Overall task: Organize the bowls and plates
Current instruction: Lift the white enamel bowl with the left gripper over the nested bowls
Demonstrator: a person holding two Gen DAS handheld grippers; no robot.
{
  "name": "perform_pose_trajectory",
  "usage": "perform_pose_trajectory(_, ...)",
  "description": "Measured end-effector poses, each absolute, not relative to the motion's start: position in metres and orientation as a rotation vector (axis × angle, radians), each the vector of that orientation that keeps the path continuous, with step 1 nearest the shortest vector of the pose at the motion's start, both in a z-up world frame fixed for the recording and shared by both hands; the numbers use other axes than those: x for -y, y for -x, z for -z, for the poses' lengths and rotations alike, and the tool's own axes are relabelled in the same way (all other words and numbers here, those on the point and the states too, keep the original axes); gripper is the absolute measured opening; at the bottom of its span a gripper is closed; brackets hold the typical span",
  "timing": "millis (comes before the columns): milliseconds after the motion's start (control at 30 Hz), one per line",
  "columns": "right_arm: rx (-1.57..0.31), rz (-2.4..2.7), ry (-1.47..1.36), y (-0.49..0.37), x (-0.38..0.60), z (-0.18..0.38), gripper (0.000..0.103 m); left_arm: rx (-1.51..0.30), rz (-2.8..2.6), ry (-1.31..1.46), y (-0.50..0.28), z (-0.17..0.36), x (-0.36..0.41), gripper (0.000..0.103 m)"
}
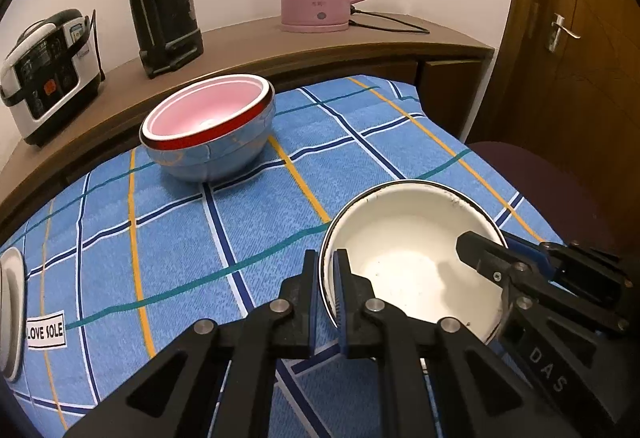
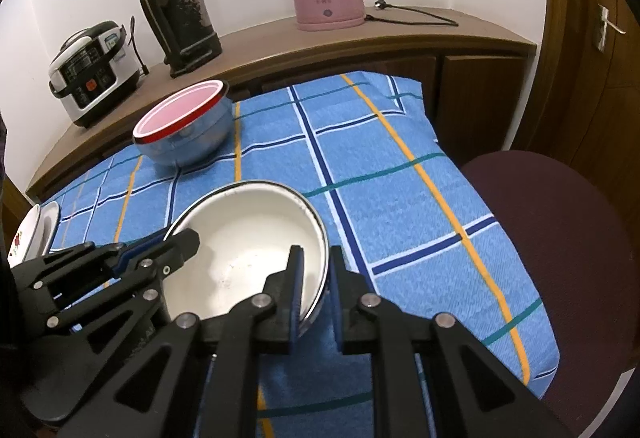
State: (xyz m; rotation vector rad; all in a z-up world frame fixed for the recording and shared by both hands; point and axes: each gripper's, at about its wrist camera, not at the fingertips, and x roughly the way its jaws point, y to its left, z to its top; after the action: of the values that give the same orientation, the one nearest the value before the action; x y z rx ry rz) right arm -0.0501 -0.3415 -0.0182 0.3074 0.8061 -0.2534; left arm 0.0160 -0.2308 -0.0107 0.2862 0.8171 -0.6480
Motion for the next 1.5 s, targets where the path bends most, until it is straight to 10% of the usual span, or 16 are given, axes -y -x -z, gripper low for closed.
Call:
perform_pose_trajectory(833,-0.648,0.086,-0.193,-0.045,0.298,-0.068,0.011,-0.639,0.448,-0.195,-0.080,-0.068,0.182,0.009)
perform_pose_trajectory(1500,-0.722,0.069,-0.193,-0.133,0.301,-0.026,0.011,-0.721,0.395,-0.120,-0.179,-0.025,0.187,0.009)
